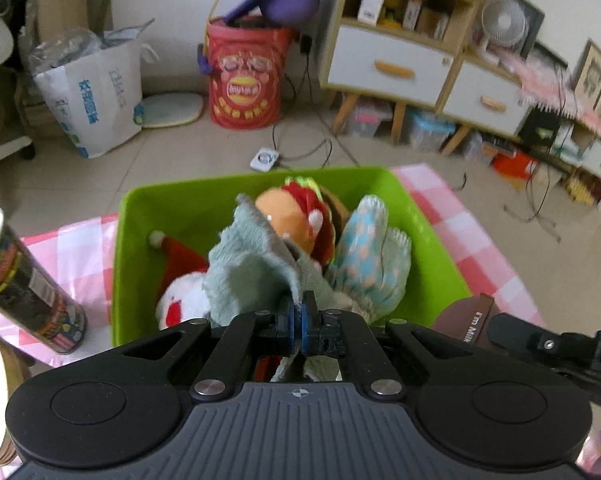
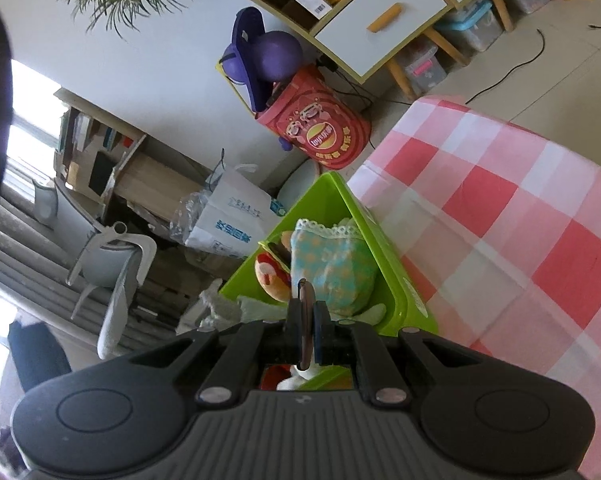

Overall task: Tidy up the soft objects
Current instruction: 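Carry towel and disc over the green bin and open both tools, then move both tools back down toward the white cloths on the table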

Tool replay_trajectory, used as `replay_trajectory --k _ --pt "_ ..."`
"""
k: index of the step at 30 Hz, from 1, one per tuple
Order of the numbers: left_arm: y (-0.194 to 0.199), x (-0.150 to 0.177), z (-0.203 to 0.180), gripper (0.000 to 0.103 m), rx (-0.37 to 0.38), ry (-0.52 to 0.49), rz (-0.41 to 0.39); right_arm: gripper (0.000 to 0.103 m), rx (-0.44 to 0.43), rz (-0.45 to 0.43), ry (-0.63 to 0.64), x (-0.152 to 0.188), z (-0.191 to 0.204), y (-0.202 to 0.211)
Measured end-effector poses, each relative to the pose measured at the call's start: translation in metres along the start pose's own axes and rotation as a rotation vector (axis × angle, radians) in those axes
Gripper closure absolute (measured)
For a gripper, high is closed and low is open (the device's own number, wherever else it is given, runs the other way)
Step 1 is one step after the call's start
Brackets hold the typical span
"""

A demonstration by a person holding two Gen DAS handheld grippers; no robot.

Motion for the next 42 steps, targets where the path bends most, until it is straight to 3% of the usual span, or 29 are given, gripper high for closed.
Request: replay_trajectory --k 8,11,12,13,15,22,26,30,42 --pt "-0.011 0.004 0.000 0.101 0.005 0.007 0.029 0.103 0.022 0.017 0.013 0.005 -0.005 -0.005" --pt "-0.002 0.002 -0.004 0.090 0.035 0.014 -0.005 0.103 0.009 0.011 0.021 0.003 -0.001 -0.001" --pt "0.002 0.002 -0.005 0.081 0.043 0.017 -0.014 0.103 0.001 0.008 0.022 0.002 0.001 0.001" --pt "0.007 0.002 -0.005 0.072 0.045 0.021 -0.024 0.094 -0.007 0.002 0.023 0.001 0.003 0.005" --pt "0.019 0.003 -0.005 0.063 0.043 0.031 -0.047 0.087 -0.008 -0.010 0.027 -0.001 0.006 0.010" --pt "0.075 0.013 -0.002 0.037 0.029 0.051 -0.120 0.084 0.034 0.000 0.102 -0.001 0.018 0.034" --pt "0.105 0.031 0.000 0.031 0.015 0.065 -0.133 0.079 0.066 0.013 0.171 0.004 0.024 0.052" --pt "0.132 0.049 0.002 0.024 -0.008 0.071 -0.143 0.066 0.087 0.019 0.229 0.016 0.033 0.072" --pt "0.180 0.111 0.029 0.007 -0.096 0.155 -0.180 0.049 0.131 0.069 0.358 0.056 0.047 0.105"
Point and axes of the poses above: each gripper's, at about its wrist camera, not at the fingertips, and y roughly against the way its jaws point, z to its left, x to its underside, the point moved 8 cm from there along -y, roughly the way its jaws point
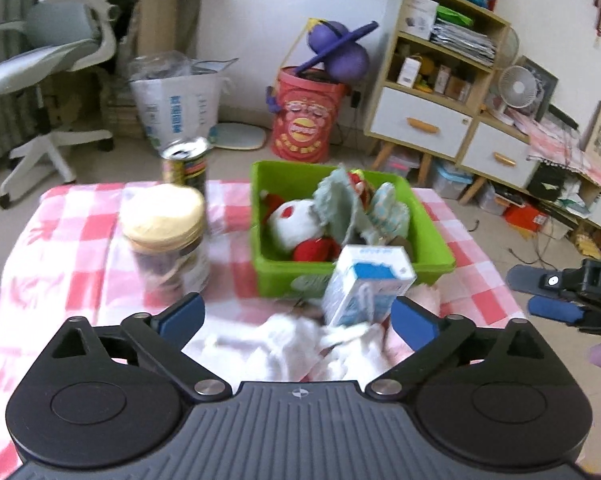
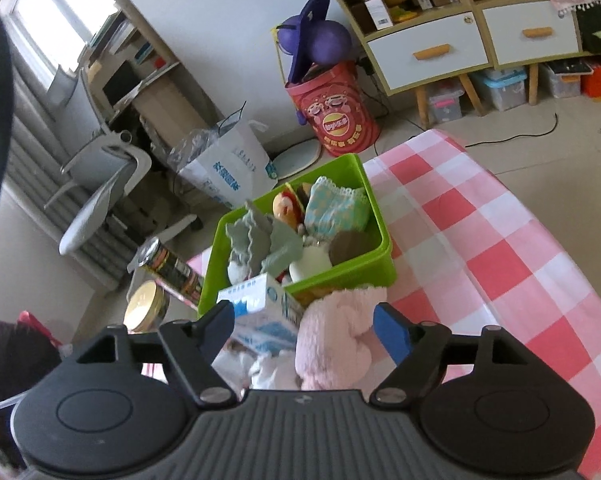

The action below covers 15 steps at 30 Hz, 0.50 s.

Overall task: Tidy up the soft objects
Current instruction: 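Move both tools back down toward the white cloths on the table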

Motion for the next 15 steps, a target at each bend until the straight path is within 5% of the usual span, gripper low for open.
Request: replay_trajectory --k 10,15 --pt "0.007 0.052 0.025 0.005 -0.038 0.088 -0.097 0.044 0.019 0.040 0.083 0.045 0.004 -0.010" --pt "-0.008 0.072 0.027 0.006 -0.023 0.042 -0.036 0.043 0.027 0.069 0.190 0.067 0.014 -0.020"
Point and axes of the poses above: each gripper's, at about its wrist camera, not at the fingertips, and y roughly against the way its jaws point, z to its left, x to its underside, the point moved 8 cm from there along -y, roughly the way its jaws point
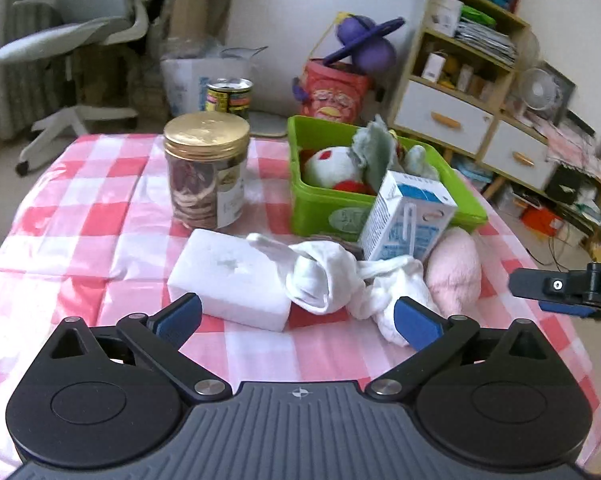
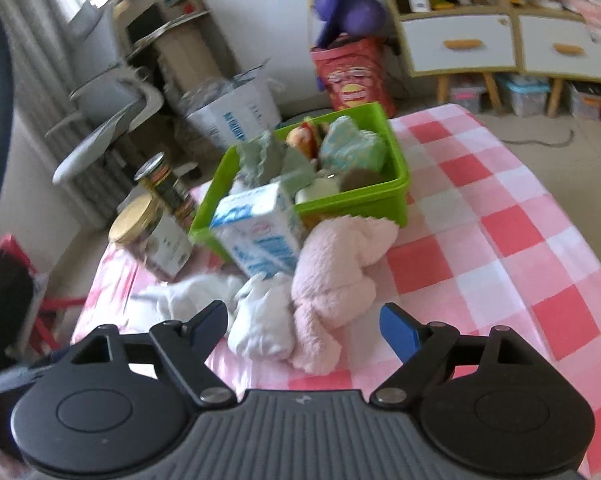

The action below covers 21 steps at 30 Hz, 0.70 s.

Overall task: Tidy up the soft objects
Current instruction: 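Move both tools back down toward the white cloths on the table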

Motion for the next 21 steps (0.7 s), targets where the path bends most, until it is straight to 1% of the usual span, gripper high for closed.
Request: replay_trajectory --k 4,8,10,14,17,18,20,21 --pt "-0.009 0.013 0.004 0.006 0.001 -0.028 -0.001 0.039 -0.002 -0.003 0.050 0.009 0.005 -0.009" --pt "-0.020 0.018 0.006 0.006 -0.007 -0.063 -0.038 0.038 0.012 -0.023 0.063 0.012 0.005 -0.021" --pt "-0.023 0.017 0.005 0.006 0.001 -0.083 -0.071 0.038 0.013 -0.045 0.096 0.013 0.008 -0.026" --pt "-0.030 0.014 0.002 0.006 0.026 -0.106 -0.115 0.038 0.008 -0.105 0.237 0.018 0.023 -0.033" --pt "-0.032 0.010 0.002 0.008 0.051 -0.089 -0.133 0.038 -0.002 -0.117 0.373 0.028 0.038 -0.041" --pt "-0.033 0.009 0.003 0.010 0.057 -0.082 -0.134 0.039 -0.008 -0.111 0.409 0.032 0.042 -0.045" --pt "-0.036 0.009 0.003 0.013 0.073 -0.070 -0.127 0.045 -0.021 -0.094 0.465 0.040 0.049 -0.053" --pt "-0.038 0.008 0.002 0.016 0.083 -0.065 -0.122 0.049 -0.025 -0.085 0.483 0.043 0.051 -0.056"
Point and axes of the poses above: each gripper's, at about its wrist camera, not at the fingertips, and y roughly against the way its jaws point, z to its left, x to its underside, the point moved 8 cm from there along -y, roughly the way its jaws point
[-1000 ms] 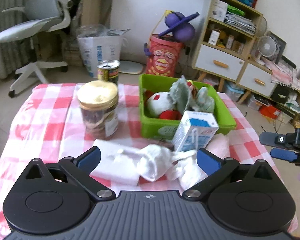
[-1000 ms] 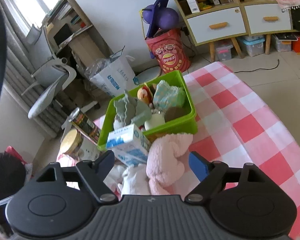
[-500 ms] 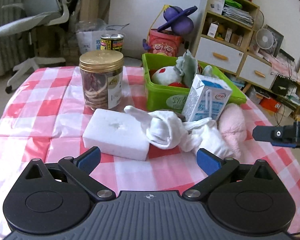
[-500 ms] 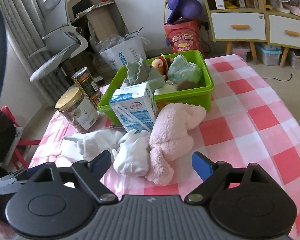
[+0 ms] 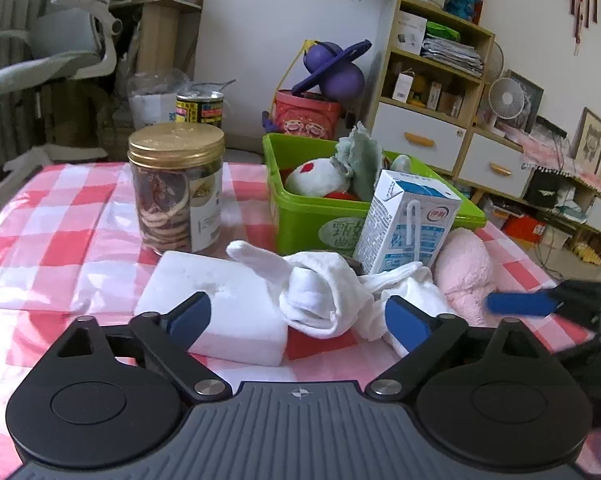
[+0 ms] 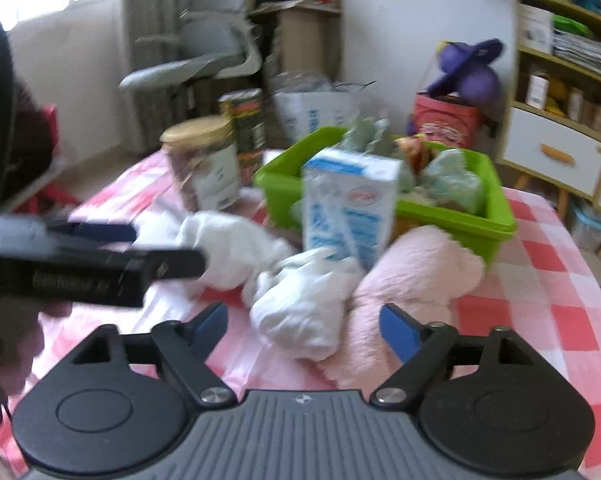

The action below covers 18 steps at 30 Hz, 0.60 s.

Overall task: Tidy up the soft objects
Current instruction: 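Move both tools back down toward the white cloths on the table, then grasp the white glove-shaped cloth with left tool while right tool grasps crumpled white cloth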

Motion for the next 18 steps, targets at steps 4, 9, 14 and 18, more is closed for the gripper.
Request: replay_trajectory --k 4,9,14,18 --pt "-0.007 0.000 -0.001 0.027 0.030 0.039 0.024 0.063 -0.011 0.026 0.047 0.004 0.009 -0.012" --pt "-0.019 0.003 -0.004 0.045 0.048 0.074 0.065 0.077 0.036 0.053 0.063 0.007 0.009 -0.031" --pt "-0.026 0.003 -0.007 0.070 0.048 0.121 0.102 0.091 0.064 0.084 0.056 0.007 0.005 -0.035" --pt "-0.025 0.005 -0.007 0.083 0.058 0.132 0.133 0.098 0.071 0.102 0.023 0.007 -0.005 -0.026"
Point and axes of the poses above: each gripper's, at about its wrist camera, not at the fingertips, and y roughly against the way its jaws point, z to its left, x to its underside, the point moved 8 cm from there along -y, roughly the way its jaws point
